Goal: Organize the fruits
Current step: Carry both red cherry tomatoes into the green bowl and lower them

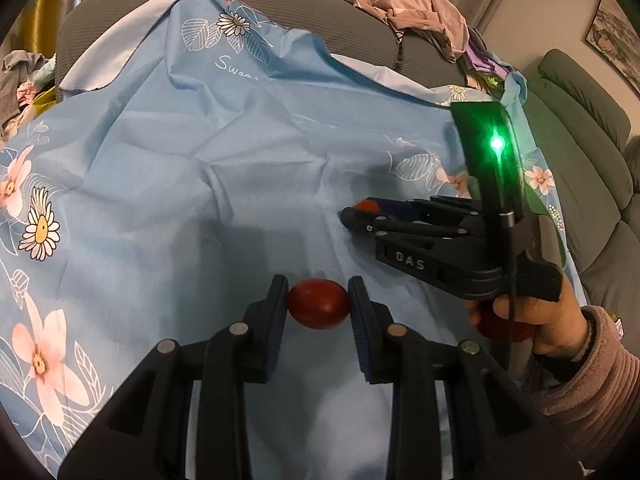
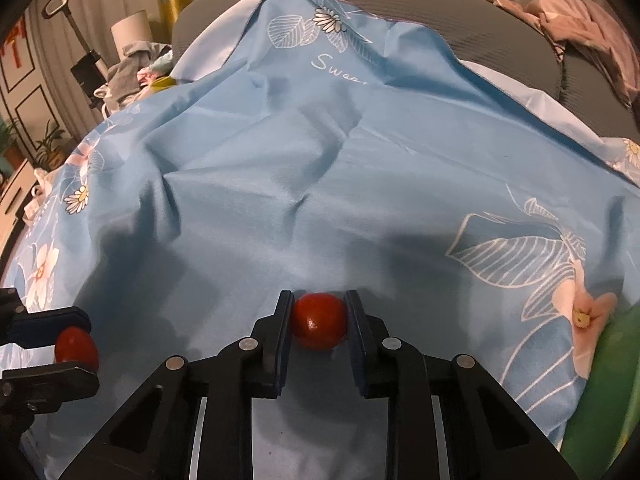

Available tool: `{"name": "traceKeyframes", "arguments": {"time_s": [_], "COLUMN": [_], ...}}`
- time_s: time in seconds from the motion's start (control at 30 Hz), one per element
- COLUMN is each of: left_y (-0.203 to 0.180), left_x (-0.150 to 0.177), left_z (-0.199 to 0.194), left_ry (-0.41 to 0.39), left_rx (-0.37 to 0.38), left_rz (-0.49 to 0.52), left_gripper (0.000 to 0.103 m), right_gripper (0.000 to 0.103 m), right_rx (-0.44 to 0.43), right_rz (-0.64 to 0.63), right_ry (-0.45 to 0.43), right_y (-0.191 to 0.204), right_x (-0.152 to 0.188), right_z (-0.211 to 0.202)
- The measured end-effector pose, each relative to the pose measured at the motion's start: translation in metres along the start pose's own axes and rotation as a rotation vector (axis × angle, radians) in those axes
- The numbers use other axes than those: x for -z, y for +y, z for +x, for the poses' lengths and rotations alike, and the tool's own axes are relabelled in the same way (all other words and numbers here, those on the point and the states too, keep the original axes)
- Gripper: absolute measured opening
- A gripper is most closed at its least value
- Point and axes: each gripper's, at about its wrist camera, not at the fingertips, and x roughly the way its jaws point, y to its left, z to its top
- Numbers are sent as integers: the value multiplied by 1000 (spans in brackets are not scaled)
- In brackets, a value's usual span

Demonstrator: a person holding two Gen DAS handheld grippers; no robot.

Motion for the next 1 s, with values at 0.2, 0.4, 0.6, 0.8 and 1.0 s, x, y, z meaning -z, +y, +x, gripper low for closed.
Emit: {"name": "traceKeyframes", "arguments": {"time_s": [0.2, 0.4, 0.6, 0.8, 1.0], "left_y": [-3, -18, -36, -58, -82], "left_x": [3, 8, 14, 19, 22], "left_z": [-8, -20, -30, -42, -48], "left_ry": [-4, -15, -19, -31, -40], "left_rx": [-19, -45, -67, -79, -92], "left_rz": [-5, 33, 67, 100, 142], "left_gripper": [31, 31, 31, 31, 31], "right_gripper": [27, 27, 27, 27, 27], "right_rx": [-33, -65, -94, -102, -102], "right_rz": [13, 4, 8, 33, 57], "right_ry": [-22, -56, -78, -88, -109], "right_y": [5, 14, 19, 17, 10], "right_x": [6, 20, 39, 58, 73], "right_z": [-29, -63, -92, -115, -138]}}
